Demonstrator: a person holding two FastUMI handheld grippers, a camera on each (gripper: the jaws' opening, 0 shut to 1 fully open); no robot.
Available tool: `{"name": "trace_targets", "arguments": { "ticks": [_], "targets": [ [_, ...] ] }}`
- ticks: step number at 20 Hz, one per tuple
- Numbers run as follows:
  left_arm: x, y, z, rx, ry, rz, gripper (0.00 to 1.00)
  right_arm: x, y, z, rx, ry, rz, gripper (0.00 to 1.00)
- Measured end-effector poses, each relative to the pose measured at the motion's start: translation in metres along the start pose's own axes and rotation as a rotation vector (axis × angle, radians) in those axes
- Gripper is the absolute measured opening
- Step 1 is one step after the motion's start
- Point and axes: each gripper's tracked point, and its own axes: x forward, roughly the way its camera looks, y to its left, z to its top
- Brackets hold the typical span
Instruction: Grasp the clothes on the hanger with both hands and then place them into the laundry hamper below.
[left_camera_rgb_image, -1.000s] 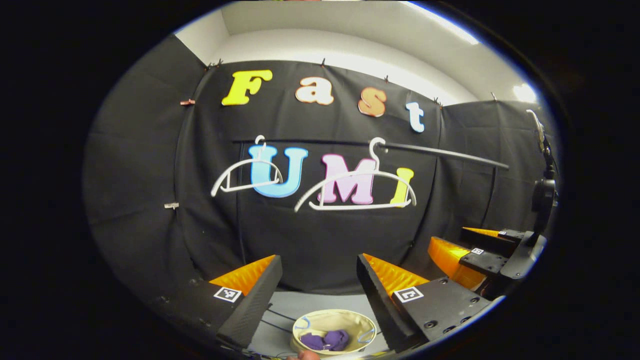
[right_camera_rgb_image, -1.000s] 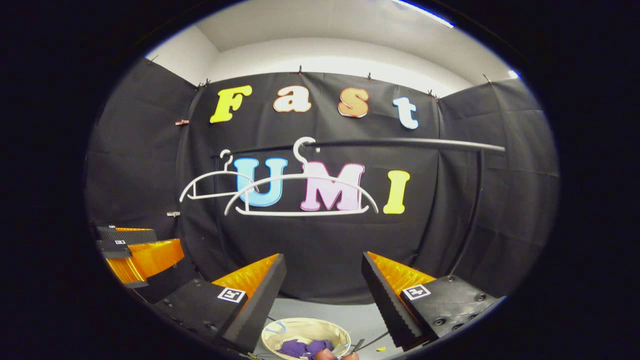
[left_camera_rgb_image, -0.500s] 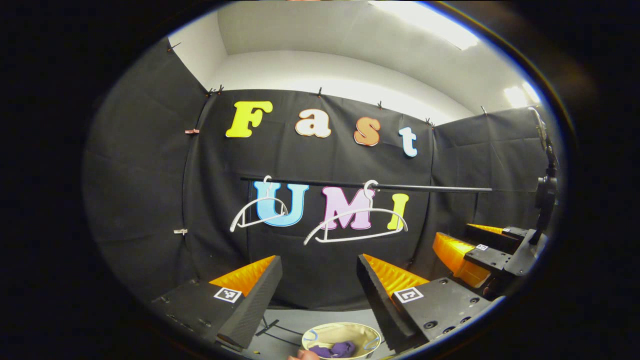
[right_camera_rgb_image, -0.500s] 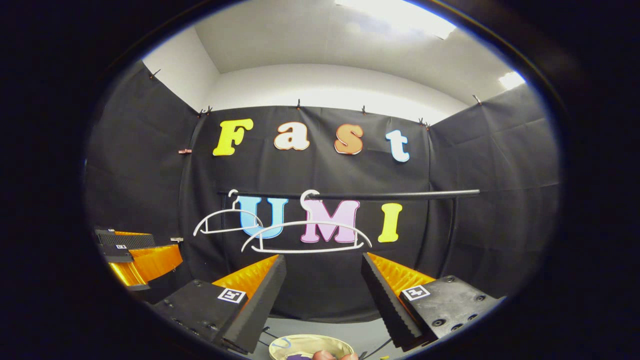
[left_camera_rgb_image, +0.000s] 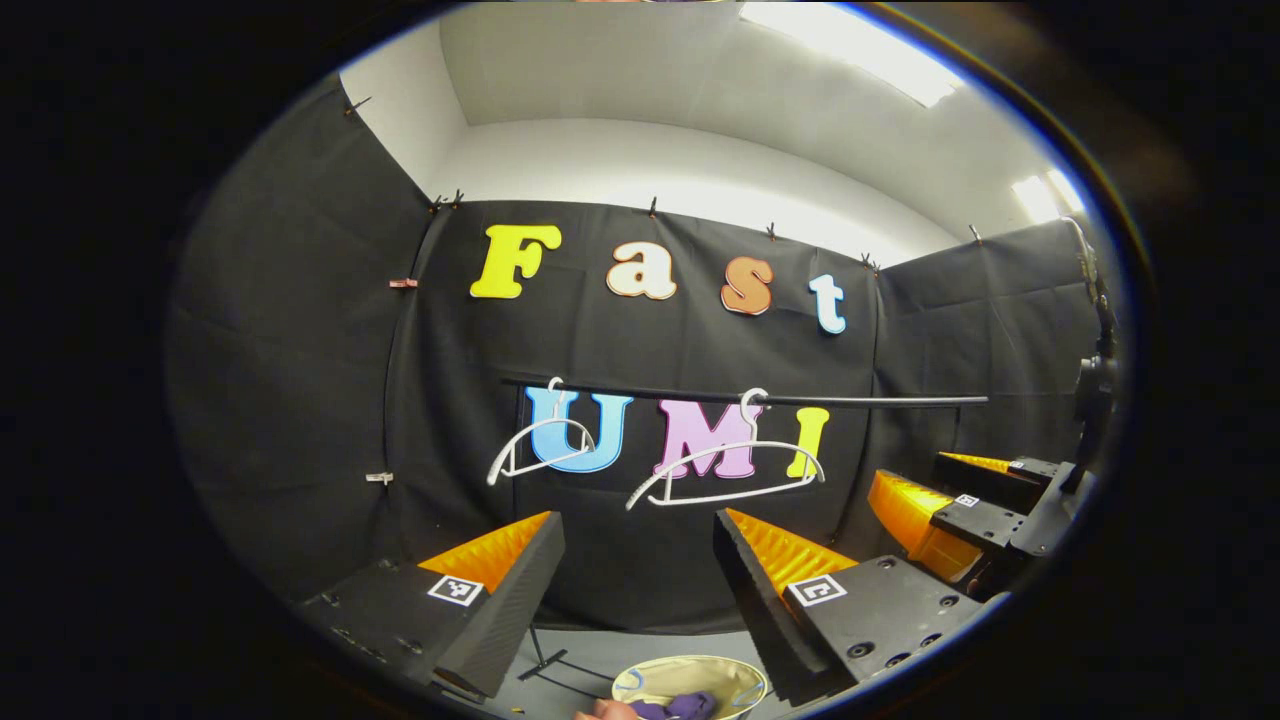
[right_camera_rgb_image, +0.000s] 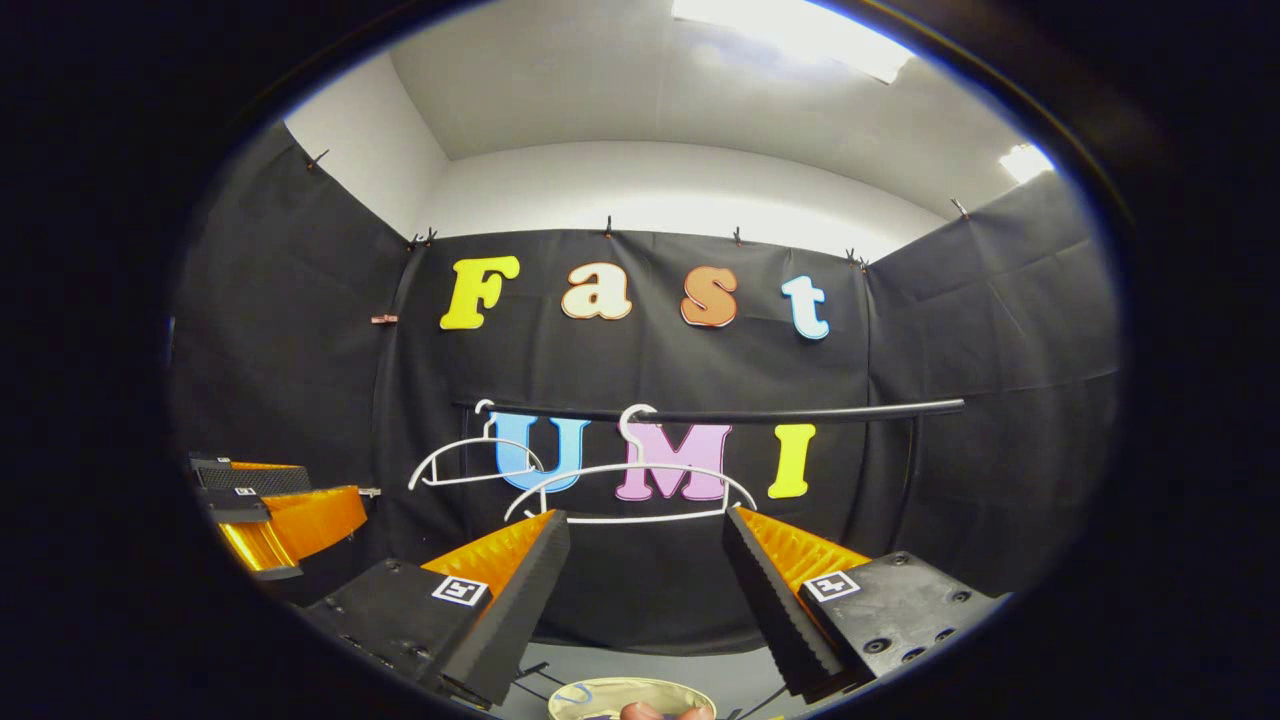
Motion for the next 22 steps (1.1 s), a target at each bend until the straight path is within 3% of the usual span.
{"name": "trace_targets", "arguments": {
  "ticks": [14,15,16,22],
  "targets": [
    [-0.010,0.005,0.003,0.035,0.005,0.047,0.95,-0.010,0.004,-0.003,-0.013,0.018,0.006,0.98],
    [-0.010,0.005,0.003,0.042,0.002,0.045,0.95,-0.011,0.004,-0.003,-0.016,0.022,0.004,0.94],
    [-0.010,0.005,0.003,0.049,-0.002,0.045,0.95,-0.011,0.006,-0.004,-0.019,0.029,0.007,0.98],
    [-0.013,0.005,0.002,0.067,-0.023,0.068,0.94,-0.018,0.012,-0.007,-0.033,0.057,0.023,0.98]
  ]
}}
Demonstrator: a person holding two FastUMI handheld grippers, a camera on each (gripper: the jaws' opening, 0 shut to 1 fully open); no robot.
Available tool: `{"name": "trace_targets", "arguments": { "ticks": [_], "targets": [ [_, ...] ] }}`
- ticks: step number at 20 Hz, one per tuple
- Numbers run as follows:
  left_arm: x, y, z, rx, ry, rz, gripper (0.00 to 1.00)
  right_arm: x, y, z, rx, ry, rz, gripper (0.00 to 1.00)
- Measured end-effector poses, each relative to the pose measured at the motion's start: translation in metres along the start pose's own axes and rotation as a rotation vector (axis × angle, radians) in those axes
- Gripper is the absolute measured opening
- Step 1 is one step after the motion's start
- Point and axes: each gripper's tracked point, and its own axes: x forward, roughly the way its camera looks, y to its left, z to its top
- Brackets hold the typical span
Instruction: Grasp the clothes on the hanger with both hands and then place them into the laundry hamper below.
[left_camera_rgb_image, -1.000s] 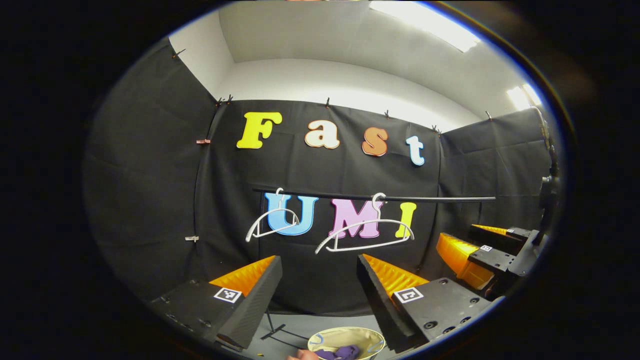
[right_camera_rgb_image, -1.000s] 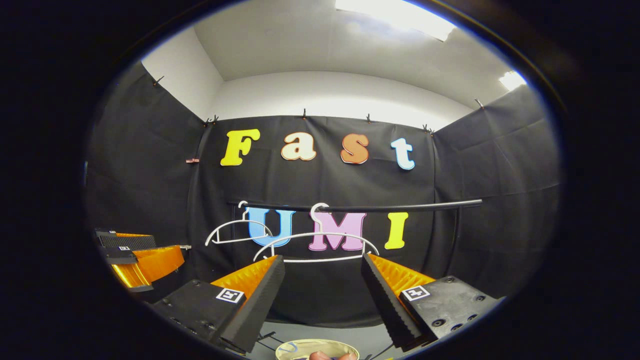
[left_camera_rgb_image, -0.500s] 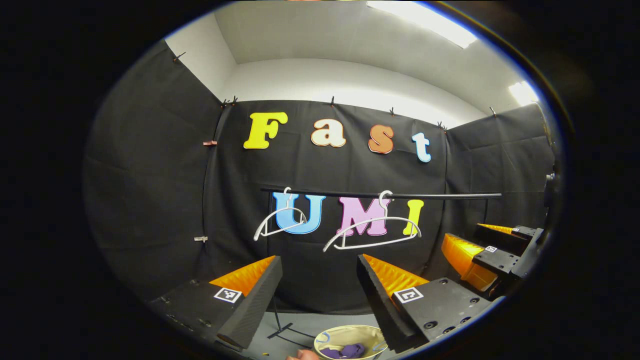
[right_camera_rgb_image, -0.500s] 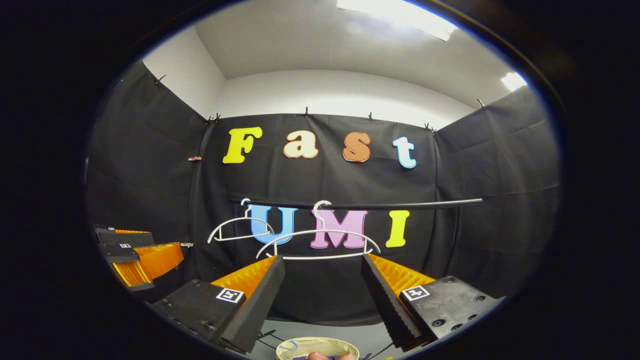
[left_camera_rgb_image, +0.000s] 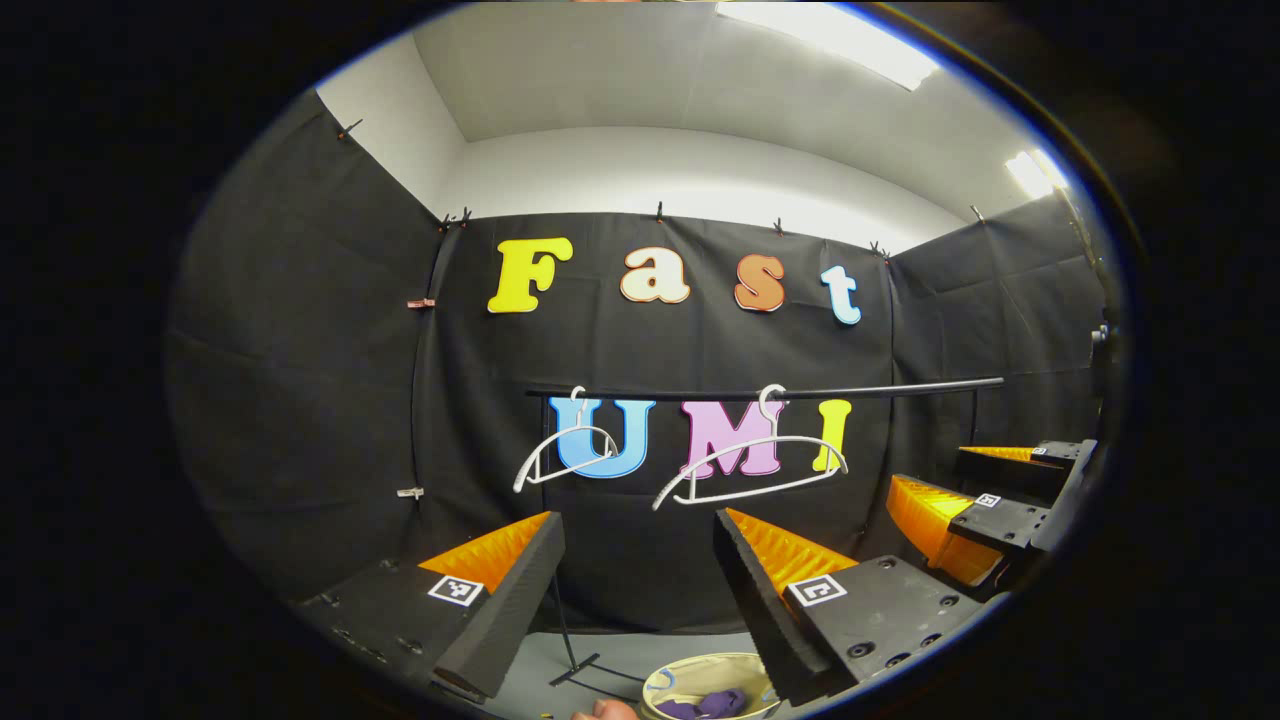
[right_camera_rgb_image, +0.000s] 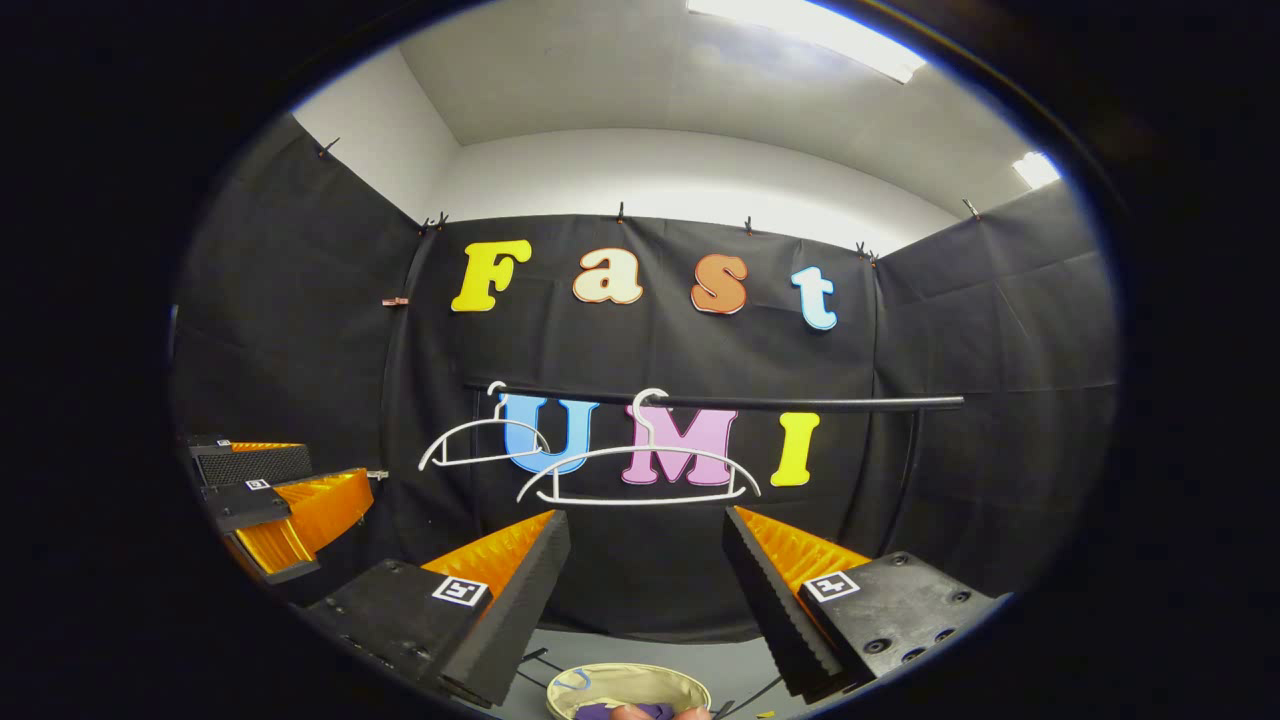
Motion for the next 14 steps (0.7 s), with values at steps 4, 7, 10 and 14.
{"name": "trace_targets", "arguments": {
  "ticks": [4,7,10,14],
  "targets": [
    [-0.0018,0.0033,0.0012,0.005,-0.007,0.004,0.97,-0.0032,0.0024,0.0010,0.004,-0.003,0.002,0.98],
    [-0.0026,0.0056,0.0024,0.010,-0.007,0.002,0.92,-0.0042,0.0011,-0.0016,0.006,0.001,-0.003,0.98],
    [-0.0049,0.0041,0.0016,0.012,-0.003,-0.004,0.92,-0.0051,0.0000,-0.0029,0.008,0.005,-0.008,0.98],
    [-0.0057,-0.0023,0.0016,0.010,-0.003,-0.010,0.95,-0.0055,-0.0017,-0.0033,0.009,0.004,-0.009,0.98]
  ]
}}
